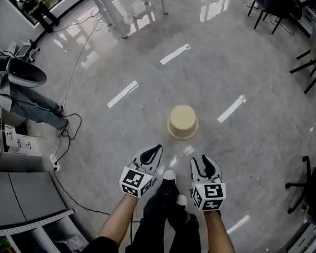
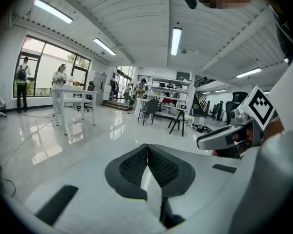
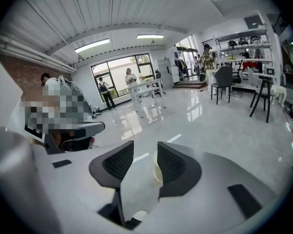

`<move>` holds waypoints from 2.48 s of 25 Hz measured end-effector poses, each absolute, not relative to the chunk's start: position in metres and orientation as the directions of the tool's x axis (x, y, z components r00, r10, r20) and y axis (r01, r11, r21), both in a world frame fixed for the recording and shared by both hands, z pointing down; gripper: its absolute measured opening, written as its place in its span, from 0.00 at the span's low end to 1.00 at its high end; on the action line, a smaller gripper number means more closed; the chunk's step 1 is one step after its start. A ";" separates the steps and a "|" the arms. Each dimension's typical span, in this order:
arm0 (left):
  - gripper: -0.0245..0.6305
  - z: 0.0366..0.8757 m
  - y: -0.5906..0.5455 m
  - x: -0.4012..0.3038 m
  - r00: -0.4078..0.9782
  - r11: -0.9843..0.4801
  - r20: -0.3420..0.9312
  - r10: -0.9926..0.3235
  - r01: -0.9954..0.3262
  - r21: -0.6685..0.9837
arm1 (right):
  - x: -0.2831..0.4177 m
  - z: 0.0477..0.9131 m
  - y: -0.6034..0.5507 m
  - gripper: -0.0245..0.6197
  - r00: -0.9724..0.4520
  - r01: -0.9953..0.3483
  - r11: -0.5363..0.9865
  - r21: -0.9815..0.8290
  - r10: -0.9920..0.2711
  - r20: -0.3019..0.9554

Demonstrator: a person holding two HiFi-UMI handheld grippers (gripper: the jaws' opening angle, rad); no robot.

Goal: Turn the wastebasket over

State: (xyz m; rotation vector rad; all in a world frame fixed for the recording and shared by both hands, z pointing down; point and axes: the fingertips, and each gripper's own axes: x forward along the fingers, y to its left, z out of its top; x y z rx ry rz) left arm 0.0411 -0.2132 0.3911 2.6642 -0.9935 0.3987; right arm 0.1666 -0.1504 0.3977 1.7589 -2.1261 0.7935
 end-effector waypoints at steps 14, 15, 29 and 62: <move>0.06 0.692 -0.328 0.078 0.715 -0.756 0.415 -0.563 -0.648 0.090 | 0.202 0.692 -0.273 0.34 -0.213 -0.968 0.107 -0.227 -0.830 0.516; 0.08 0.711 -0.335 0.079 0.711 -0.756 0.424 -0.561 -0.649 0.089 | 0.205 0.709 -0.281 0.35 -0.210 -0.969 0.105 -0.225 -0.831 0.516; 0.35 0.850 -0.412 0.090 0.698 -0.610 0.488 -0.524 -0.707 0.357 | 0.249 0.838 -0.379 0.42 -0.227 -0.932 0.022 -0.361 -0.812 0.537; 0.12 0.859 -0.263 -0.099 0.517 -0.484 0.330 -0.790 -0.856 0.183 | -0.009 0.784 -0.242 0.24 -0.581 -0.790 0.607 -0.090 -0.693 0.428</move>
